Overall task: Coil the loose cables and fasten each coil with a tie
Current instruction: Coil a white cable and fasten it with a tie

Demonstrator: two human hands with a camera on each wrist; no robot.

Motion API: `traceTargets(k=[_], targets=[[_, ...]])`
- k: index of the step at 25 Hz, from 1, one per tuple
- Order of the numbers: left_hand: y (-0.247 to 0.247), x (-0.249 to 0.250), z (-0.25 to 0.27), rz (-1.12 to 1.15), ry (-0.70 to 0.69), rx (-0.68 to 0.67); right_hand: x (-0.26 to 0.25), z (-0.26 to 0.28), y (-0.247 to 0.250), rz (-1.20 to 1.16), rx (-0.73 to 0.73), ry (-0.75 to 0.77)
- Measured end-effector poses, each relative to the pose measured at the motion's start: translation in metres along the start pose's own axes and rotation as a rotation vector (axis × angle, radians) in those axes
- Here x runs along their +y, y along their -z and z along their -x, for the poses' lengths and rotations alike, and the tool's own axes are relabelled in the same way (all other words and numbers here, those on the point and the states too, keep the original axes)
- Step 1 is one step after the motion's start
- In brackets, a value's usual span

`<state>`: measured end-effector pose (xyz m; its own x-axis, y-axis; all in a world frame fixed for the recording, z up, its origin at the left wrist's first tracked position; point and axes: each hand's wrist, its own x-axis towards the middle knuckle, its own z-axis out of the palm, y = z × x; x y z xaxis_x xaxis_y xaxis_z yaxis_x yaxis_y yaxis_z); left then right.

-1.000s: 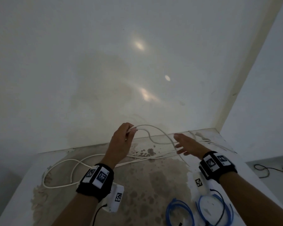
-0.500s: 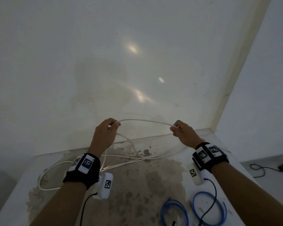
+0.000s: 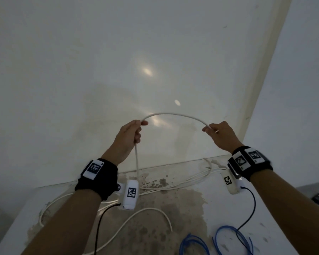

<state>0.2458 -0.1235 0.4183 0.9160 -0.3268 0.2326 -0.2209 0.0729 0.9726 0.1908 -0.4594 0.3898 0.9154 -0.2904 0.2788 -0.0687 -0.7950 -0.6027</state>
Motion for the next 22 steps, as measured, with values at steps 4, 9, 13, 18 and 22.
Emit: traceTargets(k=[4, 9, 13, 18, 22], targets=[[-0.005, 0.014, 0.006, -0.218, -0.114, 0.037, -0.013, 0.022, -0.01, -0.019, -0.128, -0.06], [-0.012, 0.008, 0.021, -0.385, -0.081, 0.023, -0.047, 0.058, -0.016, -0.859, -0.368, -0.271], [-0.032, -0.008, 0.038, 0.089, 0.079, -0.059, -0.064, 0.07, -0.026, -1.375, -0.334, -0.486], [-0.023, -0.041, 0.054, -0.347, 0.038, -0.108, -0.061, 0.074, -0.028, -1.641, -0.074, -0.607], [-0.015, -0.051, 0.068, -0.5, 0.127, -0.241, -0.054, 0.076, -0.019, -1.676, 0.043, -0.605]])
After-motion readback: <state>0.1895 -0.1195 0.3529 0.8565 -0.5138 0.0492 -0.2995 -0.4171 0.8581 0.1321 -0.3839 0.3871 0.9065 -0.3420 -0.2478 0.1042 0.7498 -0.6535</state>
